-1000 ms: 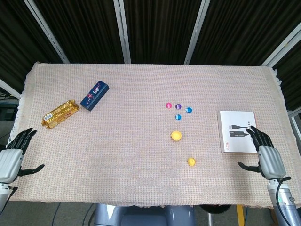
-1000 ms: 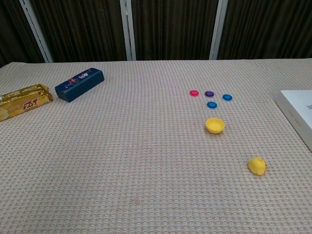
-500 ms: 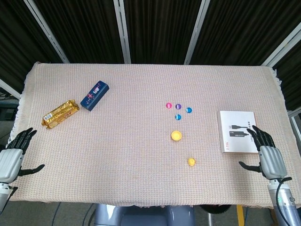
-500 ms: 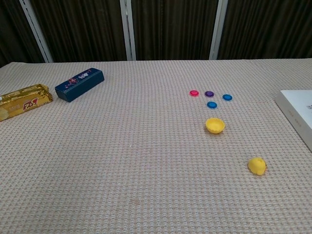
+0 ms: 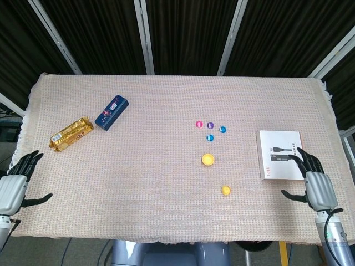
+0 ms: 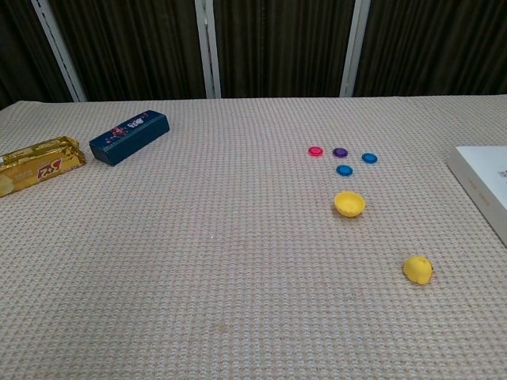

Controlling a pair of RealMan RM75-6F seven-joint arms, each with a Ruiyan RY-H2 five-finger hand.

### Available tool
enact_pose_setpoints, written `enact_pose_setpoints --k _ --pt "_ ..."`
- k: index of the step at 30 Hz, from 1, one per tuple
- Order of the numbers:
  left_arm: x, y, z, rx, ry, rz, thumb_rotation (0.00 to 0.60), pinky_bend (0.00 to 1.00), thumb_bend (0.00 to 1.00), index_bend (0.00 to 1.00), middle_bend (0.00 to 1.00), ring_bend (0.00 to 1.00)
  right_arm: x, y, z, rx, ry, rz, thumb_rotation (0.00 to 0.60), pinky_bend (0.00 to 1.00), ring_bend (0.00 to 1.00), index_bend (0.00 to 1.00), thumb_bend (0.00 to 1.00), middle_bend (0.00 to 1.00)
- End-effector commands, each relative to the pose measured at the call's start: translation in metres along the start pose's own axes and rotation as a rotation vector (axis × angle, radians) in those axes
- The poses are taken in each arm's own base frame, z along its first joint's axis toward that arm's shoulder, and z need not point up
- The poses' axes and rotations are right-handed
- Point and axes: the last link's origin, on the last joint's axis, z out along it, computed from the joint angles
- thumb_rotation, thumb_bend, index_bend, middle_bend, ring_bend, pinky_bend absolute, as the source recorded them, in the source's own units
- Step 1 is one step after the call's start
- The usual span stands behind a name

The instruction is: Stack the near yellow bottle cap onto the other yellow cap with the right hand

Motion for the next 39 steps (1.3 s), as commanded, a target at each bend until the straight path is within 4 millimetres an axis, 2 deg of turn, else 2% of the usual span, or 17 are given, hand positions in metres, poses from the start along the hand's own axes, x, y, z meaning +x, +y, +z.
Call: enact_pose_setpoints --k 1,8,15,21,27,39 --pt "0.0 0.0 0.0 0.003 0.0 -0.001 0.6 0.17 0.04 0.0 0.0 0.0 -0.005 -0.005 0.007 -0.001 -0.012 -0.011 0.6 0.0 0.0 0.18 0.06 0.0" --pt "0.0 0.0 0.002 0.001 0.003 -0.001 0.6 0.17 0.04 0.0 0.0 0.0 -0.034 -0.034 0.039 0.019 -0.087 -0.099 0.6 0.0 0.0 0.2 0.08 0.0" --pt "0.0 -0.001 0.001 0.003 0.002 -0.014 0.6 0.17 0.04 0.0 0.0 0.0 -0.082 -0.061 0.059 -0.067 -0.146 -0.042 0.6 0.0 0.0 0.22 0.11 0.0" --pt "0.0 -0.001 0.001 -0.003 0.003 -0.018 0.6 0.17 0.04 0.0 0.0 0.0 -0.108 -0.08 0.054 -0.094 -0.172 -0.01 0.6 0.0 0.0 0.24 0.13 0.0" --pt "0.0 0.0 0.002 -0.006 0.001 -0.016 0.6 0.17 0.04 0.0 0.0 0.0 -0.127 -0.089 0.043 -0.099 -0.202 0.003 0.6 0.0 0.0 0.26 0.15 0.0" --pt "0.0 0.0 0.002 -0.005 0.0 -0.015 0.6 0.17 0.04 0.0 0.0 0.0 -0.135 -0.092 0.024 -0.107 -0.215 0.018 0.6 0.0 0.0 0.28 0.17 0.0"
